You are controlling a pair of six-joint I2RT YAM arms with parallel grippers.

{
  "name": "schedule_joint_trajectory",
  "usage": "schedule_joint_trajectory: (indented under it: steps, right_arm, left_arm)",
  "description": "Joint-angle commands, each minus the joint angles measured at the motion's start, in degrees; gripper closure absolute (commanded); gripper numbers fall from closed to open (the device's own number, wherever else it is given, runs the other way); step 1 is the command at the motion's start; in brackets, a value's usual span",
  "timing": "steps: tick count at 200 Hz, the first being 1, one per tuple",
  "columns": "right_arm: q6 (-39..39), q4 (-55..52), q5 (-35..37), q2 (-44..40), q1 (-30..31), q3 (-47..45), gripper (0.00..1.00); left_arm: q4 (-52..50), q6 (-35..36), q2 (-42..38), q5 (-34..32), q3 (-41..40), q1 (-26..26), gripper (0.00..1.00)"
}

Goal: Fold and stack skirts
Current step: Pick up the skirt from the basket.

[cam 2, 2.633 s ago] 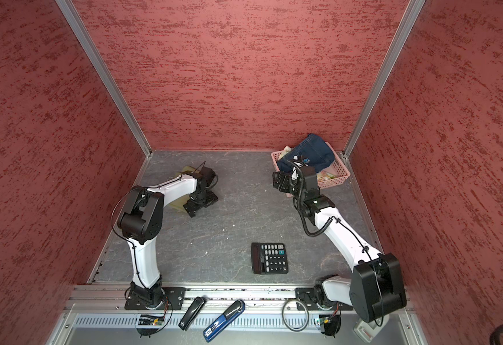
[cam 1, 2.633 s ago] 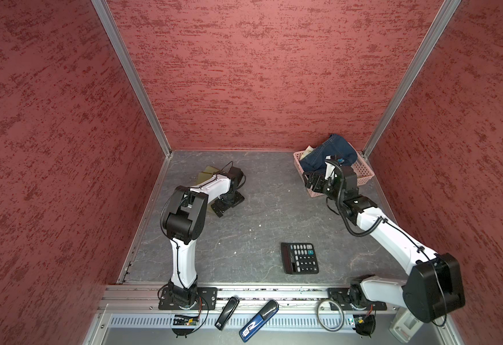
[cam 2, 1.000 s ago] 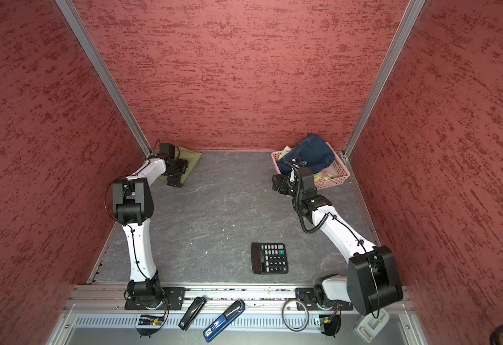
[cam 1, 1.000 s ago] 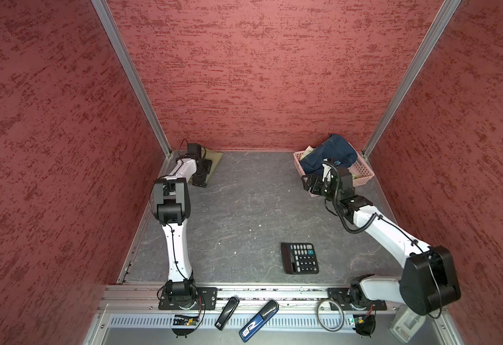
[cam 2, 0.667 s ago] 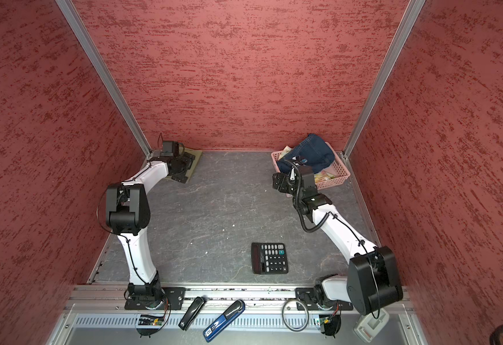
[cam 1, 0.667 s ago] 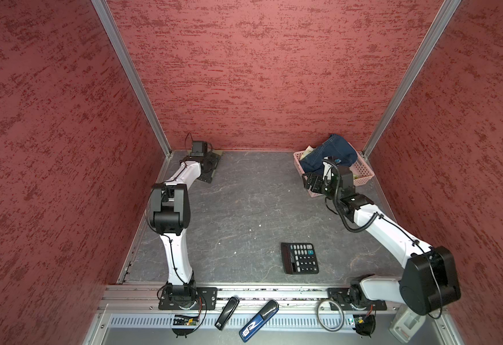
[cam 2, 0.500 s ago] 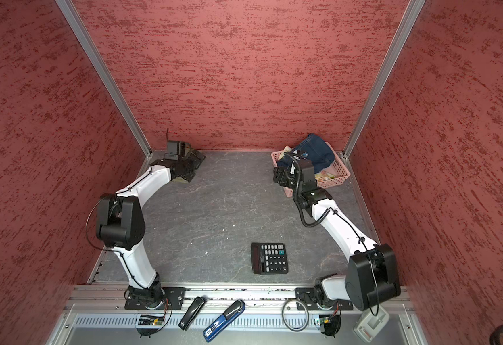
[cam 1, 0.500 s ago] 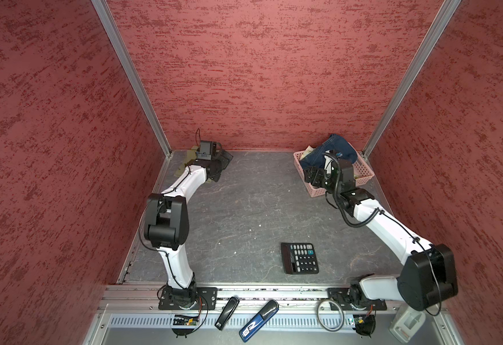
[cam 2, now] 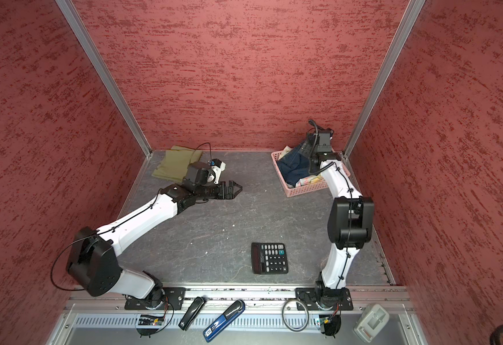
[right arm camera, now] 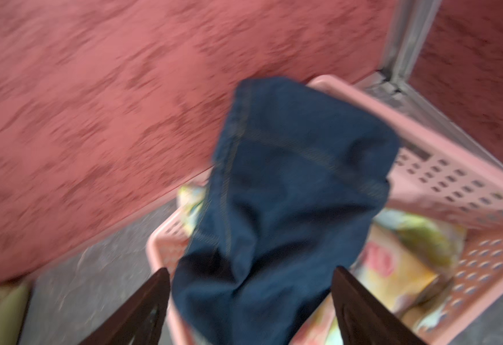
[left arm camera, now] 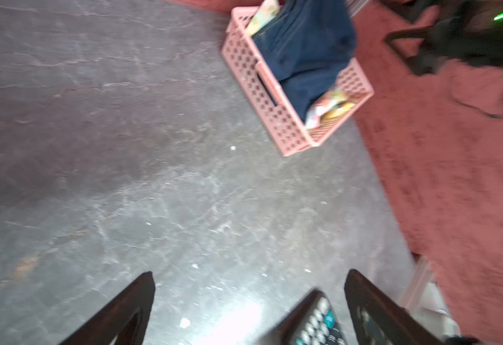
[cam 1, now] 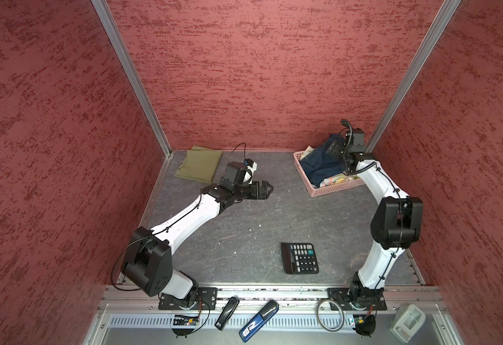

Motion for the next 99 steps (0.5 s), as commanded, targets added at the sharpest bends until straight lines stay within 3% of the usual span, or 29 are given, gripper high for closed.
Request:
schedule_joint_trajectory:
  steps: [1, 28, 47, 80, 88, 99]
  right_arm:
    - [2.2, -4.6, 2.4, 5.3, -3.3, 5.1, 0.15]
    - [2.1, -6.4, 1.2, 12.2, -6.3, 10.6, 0.15]
    - [2.1, -7.7, 0.6, 16.4, -7.4, 14.3, 0.16]
    - [1.5, -7.8, -1.6, 23.4, -7.9, 21.6, 0.18]
    - [1.4, -7.3, -2.7, 24.6, -7.9, 23.2, 0.22]
    - [1.2, -5.7, -3.8, 25.2, -7.9, 24.2, 0.35]
  left_arm:
    - [2.2, -11.4, -5.1, 2.6, 3.6, 2.3, 0.01]
    - [3.7, -26.2, -6.4, 2.9, 9.8, 1.8, 0.01]
    - [-2.5, -33.8, -3.5, 1.8, 18.1, 1.5, 0.01]
    - [-10.6, -40.7, 2.5, -0.3, 28.4, 0.3, 0.0]
    - [-12.6, -41.5, 3.2, -1.4, 30.0, 0.0, 0.01]
    - [-14.6, -42.5, 4.3, -2.1, 31.6, -0.3, 0.01]
